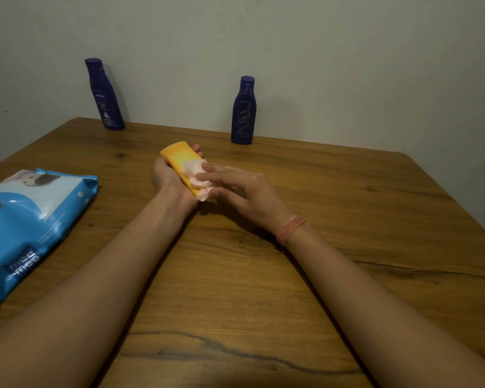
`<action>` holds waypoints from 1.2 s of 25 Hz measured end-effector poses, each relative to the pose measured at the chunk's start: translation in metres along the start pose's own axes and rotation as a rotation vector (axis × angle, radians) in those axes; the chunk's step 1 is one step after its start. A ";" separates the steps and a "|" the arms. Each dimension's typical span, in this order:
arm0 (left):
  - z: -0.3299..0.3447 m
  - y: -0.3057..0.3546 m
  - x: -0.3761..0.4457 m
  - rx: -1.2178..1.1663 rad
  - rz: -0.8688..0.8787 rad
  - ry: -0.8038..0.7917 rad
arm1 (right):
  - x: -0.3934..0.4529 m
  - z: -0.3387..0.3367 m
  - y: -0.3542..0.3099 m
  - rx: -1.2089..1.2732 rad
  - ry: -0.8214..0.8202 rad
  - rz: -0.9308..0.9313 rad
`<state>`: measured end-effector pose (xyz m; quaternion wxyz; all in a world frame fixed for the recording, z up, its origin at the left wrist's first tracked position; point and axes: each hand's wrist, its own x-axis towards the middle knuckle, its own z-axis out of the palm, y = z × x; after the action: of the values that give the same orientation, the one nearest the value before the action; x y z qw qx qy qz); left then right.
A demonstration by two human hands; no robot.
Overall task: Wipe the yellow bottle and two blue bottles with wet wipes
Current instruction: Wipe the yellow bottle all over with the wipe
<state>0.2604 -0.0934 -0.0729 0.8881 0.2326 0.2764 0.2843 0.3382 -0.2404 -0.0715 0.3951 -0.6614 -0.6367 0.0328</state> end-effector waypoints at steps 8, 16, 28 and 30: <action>0.002 -0.005 0.003 0.067 -0.010 -0.066 | -0.001 0.000 -0.007 -0.032 0.000 0.059; 0.004 -0.001 0.001 0.034 -0.037 -0.076 | -0.003 0.001 -0.007 -0.058 -0.016 0.047; 0.004 -0.002 -0.003 0.086 -0.031 -0.099 | -0.003 -0.005 -0.002 0.055 0.005 0.077; 0.004 -0.003 -0.003 0.081 -0.026 -0.110 | -0.003 -0.005 -0.003 0.080 0.029 0.069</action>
<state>0.2618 -0.0985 -0.0701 0.8953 0.2803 0.2416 0.2482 0.3373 -0.2459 -0.0678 0.4289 -0.6672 -0.6058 0.0622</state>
